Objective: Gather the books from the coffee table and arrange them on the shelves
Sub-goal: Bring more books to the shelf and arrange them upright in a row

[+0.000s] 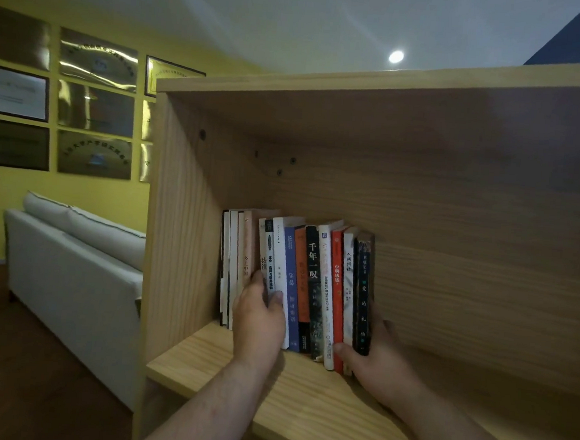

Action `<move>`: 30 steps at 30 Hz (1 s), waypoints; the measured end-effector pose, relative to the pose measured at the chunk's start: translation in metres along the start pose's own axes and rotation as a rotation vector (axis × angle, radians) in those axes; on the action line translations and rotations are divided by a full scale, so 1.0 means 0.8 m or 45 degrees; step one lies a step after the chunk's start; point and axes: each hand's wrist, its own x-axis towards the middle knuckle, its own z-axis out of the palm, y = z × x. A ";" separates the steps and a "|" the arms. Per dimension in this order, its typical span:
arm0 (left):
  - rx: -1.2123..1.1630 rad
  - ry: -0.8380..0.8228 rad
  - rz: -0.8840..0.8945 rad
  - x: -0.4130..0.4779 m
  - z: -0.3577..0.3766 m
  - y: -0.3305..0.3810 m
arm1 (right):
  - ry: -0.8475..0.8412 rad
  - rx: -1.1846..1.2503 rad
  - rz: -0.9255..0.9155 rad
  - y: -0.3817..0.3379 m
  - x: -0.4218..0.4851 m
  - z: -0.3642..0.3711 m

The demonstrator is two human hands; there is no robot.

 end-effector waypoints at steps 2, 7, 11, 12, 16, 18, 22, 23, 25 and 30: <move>0.042 0.020 0.028 0.000 0.001 0.000 | 0.005 0.005 0.010 -0.003 0.002 0.007; 0.314 0.040 0.140 -0.010 -0.001 0.011 | 0.008 -0.029 0.028 -0.001 0.005 0.012; 0.436 0.069 0.266 -0.019 -0.019 0.015 | 0.025 0.024 0.034 0.000 0.005 0.007; 0.430 0.092 0.264 -0.012 -0.029 0.017 | 0.022 0.046 0.038 0.000 0.005 0.007; 0.344 0.159 0.121 0.047 -0.068 0.030 | 0.009 0.100 0.049 -0.001 0.006 0.005; 0.265 0.115 -0.032 0.068 -0.071 0.037 | 0.003 0.125 0.048 -0.001 0.006 0.004; 0.202 0.093 -0.238 0.071 -0.052 0.034 | -0.004 0.154 0.046 -0.002 0.005 0.002; 0.252 0.127 -0.235 0.069 -0.047 0.030 | -0.007 0.157 0.047 -0.002 0.005 0.002; 0.307 0.175 -0.234 0.065 -0.037 0.026 | -0.009 0.164 0.037 -0.002 0.006 0.001; 0.266 0.226 -0.212 0.067 -0.029 0.011 | -0.006 0.151 0.043 0.001 0.008 0.003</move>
